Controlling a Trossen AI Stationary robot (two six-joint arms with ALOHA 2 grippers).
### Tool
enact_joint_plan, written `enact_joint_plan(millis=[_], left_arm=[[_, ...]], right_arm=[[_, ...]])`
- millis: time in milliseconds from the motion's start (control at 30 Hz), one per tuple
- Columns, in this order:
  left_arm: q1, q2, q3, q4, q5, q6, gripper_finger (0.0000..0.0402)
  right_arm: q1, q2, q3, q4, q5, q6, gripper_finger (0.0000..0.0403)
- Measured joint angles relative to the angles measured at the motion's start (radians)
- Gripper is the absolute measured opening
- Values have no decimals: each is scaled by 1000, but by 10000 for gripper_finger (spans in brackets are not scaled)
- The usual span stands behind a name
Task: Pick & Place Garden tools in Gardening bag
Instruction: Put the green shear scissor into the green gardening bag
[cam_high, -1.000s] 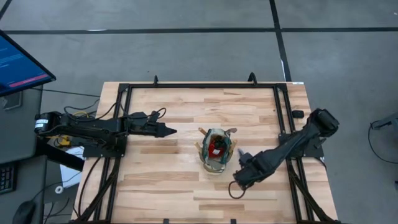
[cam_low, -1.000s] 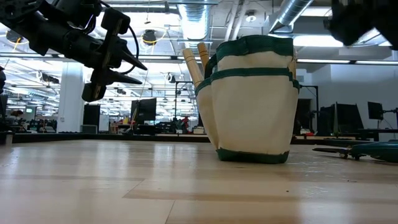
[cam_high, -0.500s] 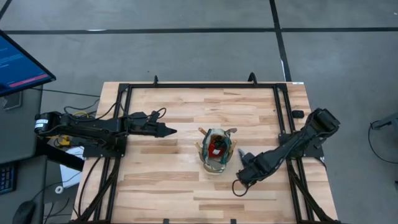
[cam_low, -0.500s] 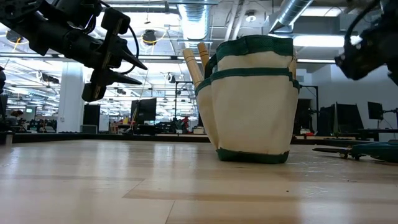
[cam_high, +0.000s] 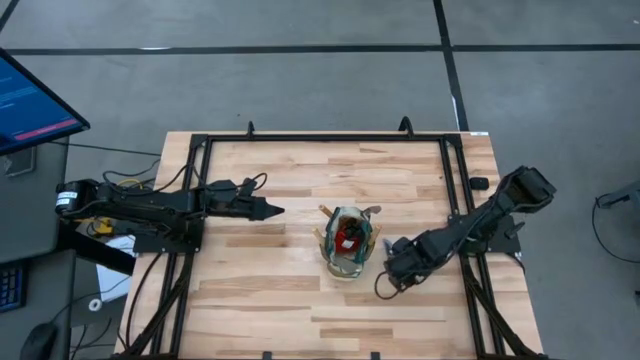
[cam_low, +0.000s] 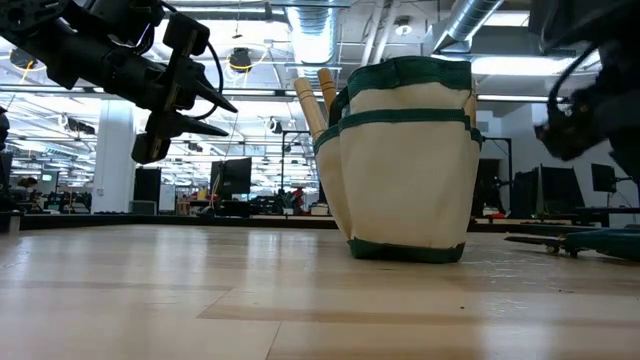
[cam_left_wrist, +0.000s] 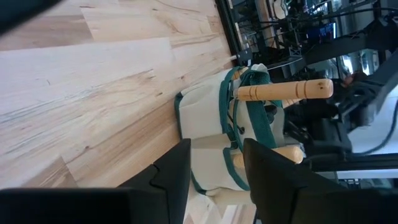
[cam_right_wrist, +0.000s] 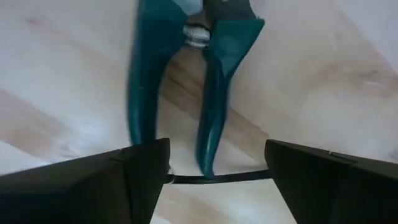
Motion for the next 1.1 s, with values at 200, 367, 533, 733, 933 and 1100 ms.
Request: enact_joint_plan(millis=[200, 367, 533, 733, 933, 1100], left_arm=[[0, 0, 0, 0, 0, 0, 145], [0, 0, 0, 0, 0, 0, 145], [0, 0, 0, 0, 0, 0, 145], [0, 0, 0, 19, 31, -4, 145], [0, 0, 0, 117, 134, -41, 145], [0, 0, 0, 280, 234, -102, 145]], right_arm=[[-14, -4, -87, 105, -52, -3, 246], [-14, 0, -98, 97, -59, 24, 158], [-13, -13, -100, 105, -75, 33, 32], [-5, -15, -61, 95, -70, 28, 32], [30, -23, 105, -101, -11, -28, 32], [59, -23, 327, -343, 25, -93, 32]])
